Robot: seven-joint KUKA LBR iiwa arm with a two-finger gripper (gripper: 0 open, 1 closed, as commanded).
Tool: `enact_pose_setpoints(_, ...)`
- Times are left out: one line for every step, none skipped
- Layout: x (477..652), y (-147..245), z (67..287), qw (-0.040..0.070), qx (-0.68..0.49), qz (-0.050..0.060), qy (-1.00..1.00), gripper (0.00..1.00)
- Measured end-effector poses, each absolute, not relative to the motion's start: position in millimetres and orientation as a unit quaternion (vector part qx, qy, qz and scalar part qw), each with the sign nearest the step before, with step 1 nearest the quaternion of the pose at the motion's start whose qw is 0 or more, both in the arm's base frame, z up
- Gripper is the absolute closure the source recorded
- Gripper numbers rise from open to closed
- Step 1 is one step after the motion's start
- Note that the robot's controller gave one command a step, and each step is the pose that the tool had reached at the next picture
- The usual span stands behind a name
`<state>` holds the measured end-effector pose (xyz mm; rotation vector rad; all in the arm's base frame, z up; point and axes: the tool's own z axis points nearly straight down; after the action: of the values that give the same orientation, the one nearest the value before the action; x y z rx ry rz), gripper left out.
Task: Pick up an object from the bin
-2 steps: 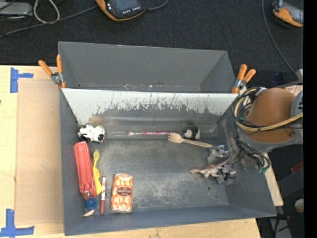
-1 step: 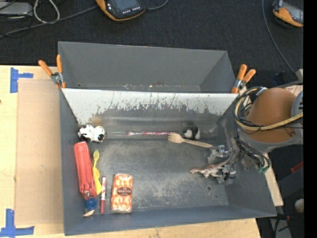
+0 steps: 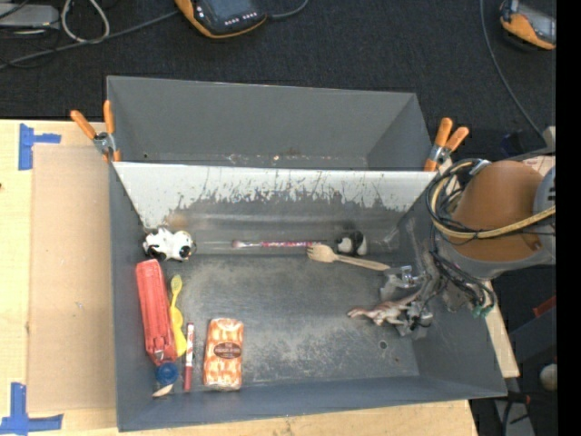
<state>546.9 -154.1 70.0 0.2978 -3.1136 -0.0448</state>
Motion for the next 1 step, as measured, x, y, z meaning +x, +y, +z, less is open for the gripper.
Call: enact_pose_setpoints(544.2,-154.6,70.2,0.006,0.078,-0.015,-0.997,1.00)
